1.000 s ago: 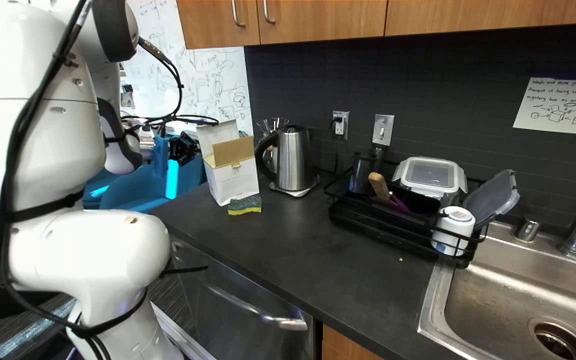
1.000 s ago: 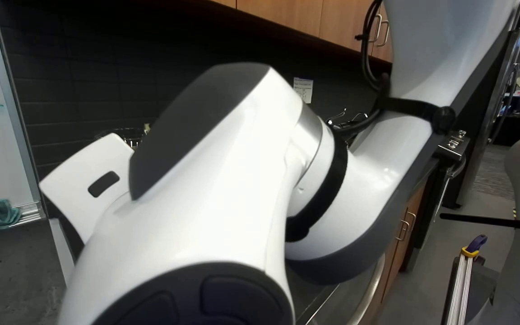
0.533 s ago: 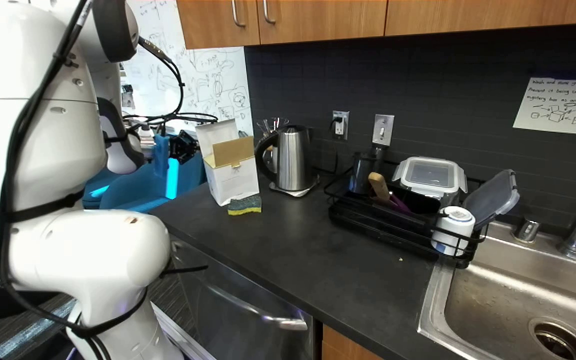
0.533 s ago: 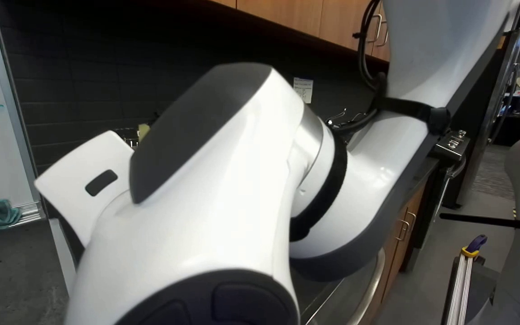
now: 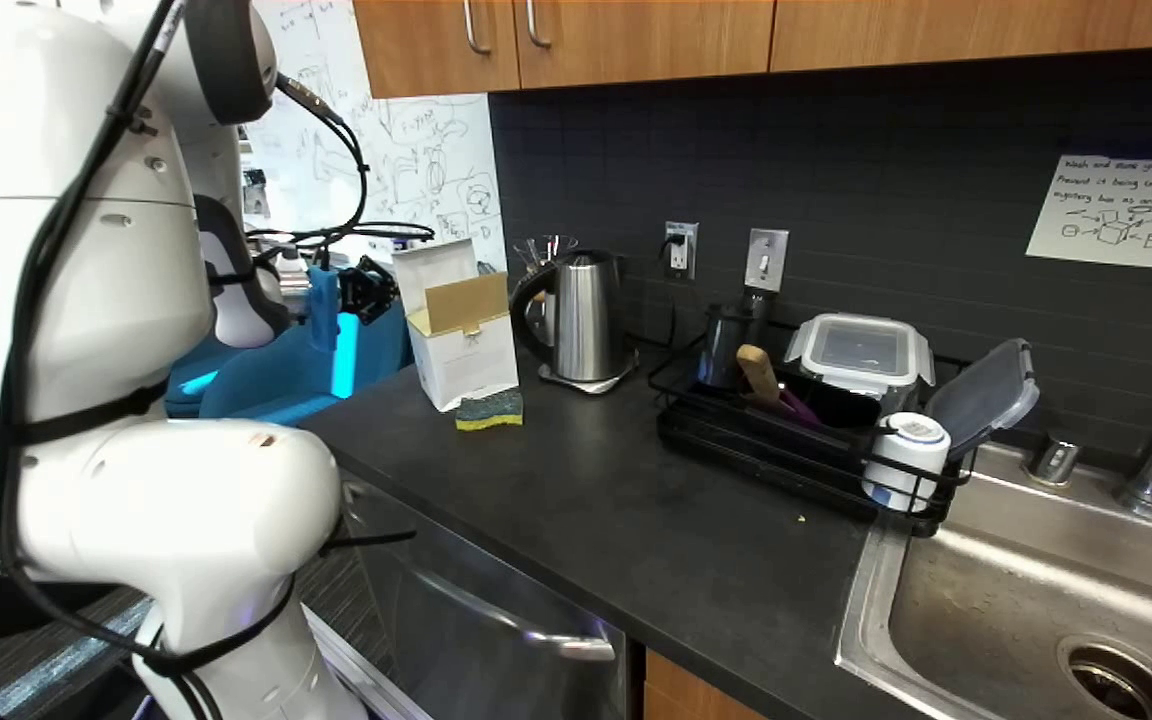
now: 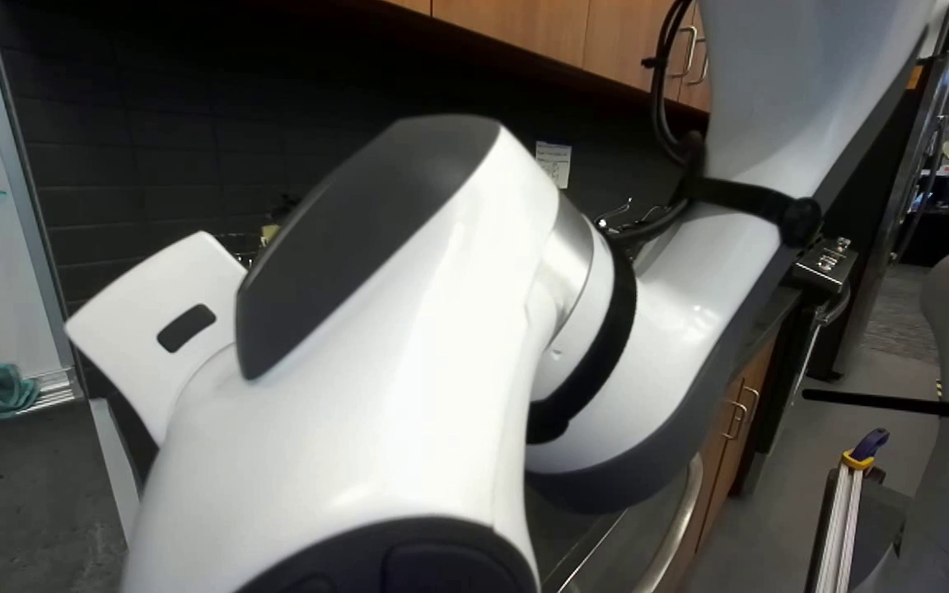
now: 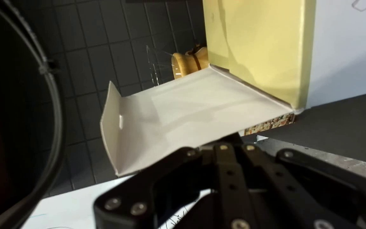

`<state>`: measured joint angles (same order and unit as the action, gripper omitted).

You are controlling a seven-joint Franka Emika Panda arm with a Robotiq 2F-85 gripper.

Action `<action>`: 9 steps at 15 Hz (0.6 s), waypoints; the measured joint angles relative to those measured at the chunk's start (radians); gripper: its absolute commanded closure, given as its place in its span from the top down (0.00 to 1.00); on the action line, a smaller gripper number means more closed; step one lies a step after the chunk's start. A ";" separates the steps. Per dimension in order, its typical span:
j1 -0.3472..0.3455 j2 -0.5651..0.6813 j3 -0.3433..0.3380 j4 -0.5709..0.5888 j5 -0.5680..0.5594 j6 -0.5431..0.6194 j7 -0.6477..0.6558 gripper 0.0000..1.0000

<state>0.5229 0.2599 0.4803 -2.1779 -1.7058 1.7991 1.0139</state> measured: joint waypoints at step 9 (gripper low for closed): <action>0.012 0.000 0.005 -0.007 0.000 -0.091 0.026 0.00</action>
<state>0.5350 0.2600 0.4853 -2.1854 -1.7056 1.7078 1.0396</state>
